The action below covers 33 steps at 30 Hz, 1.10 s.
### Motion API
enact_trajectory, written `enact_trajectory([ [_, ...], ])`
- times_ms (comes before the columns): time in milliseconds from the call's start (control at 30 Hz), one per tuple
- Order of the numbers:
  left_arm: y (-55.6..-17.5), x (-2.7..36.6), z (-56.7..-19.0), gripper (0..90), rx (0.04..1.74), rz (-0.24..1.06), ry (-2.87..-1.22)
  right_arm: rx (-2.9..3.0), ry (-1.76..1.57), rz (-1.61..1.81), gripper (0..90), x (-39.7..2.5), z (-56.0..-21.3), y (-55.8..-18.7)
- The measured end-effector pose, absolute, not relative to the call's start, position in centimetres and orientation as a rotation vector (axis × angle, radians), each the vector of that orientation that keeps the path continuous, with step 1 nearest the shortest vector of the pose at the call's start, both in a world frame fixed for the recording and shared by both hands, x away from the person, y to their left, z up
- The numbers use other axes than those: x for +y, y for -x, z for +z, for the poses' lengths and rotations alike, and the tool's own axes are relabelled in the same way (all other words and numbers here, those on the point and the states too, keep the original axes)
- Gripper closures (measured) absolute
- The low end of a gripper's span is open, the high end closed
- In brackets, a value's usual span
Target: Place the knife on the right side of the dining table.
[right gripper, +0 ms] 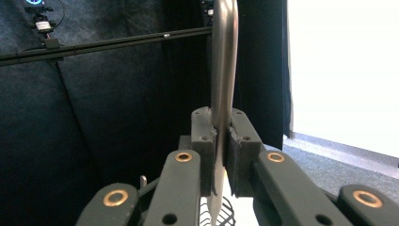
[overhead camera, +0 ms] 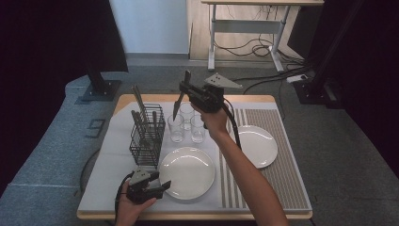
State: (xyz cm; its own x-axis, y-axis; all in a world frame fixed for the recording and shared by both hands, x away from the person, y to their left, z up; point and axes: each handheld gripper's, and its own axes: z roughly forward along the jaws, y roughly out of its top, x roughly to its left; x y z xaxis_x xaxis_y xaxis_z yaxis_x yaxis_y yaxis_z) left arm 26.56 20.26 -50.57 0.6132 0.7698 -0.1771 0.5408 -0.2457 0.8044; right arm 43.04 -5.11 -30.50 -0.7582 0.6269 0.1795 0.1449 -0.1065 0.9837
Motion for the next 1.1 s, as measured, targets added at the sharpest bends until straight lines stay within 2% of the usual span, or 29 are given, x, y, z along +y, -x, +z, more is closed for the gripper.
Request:
enact_trajectory([
  [1100,-26.7,20.1,-50.8,36.0,1.043,0.314,-1.939,1.833,-0.908,1.946,83.0,-8.6,-33.7,-41.6],
])
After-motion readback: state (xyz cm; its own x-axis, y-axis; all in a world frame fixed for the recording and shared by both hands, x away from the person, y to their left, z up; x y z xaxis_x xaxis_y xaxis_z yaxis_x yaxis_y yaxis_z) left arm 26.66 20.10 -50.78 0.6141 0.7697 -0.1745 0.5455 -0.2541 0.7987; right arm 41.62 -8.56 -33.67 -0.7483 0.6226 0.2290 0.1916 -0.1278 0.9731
